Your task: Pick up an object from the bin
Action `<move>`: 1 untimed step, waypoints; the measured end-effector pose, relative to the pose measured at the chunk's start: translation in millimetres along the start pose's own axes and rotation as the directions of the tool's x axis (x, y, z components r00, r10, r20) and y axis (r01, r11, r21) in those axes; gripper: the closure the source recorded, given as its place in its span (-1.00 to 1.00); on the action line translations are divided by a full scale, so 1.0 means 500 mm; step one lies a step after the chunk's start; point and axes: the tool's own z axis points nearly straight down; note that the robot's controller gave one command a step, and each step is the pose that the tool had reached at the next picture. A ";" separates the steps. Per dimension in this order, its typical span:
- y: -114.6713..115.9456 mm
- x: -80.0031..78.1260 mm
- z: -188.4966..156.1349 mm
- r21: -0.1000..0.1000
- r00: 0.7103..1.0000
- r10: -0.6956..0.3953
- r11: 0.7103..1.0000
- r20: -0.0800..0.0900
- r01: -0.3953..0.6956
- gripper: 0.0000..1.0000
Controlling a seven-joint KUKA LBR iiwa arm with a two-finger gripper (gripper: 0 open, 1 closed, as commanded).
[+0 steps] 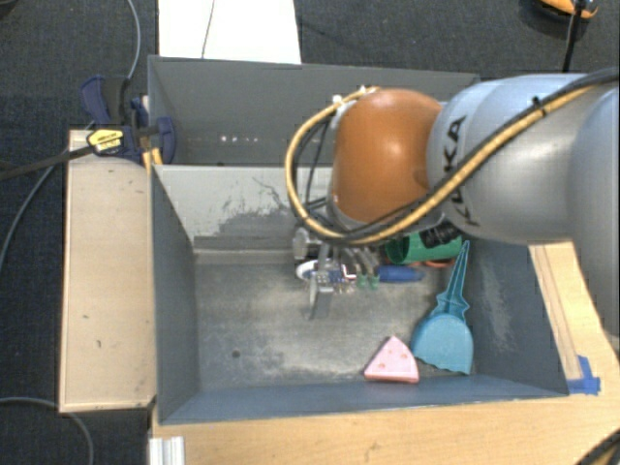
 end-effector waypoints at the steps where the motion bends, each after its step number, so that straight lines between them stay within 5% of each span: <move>1: -0.001 -0.004 -0.009 -0.001 1.000 0.004 1.000 0.008 -0.004 -1.00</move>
Offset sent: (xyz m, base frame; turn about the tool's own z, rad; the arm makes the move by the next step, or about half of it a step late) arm 0.0286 -0.0681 -0.0602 -0.1412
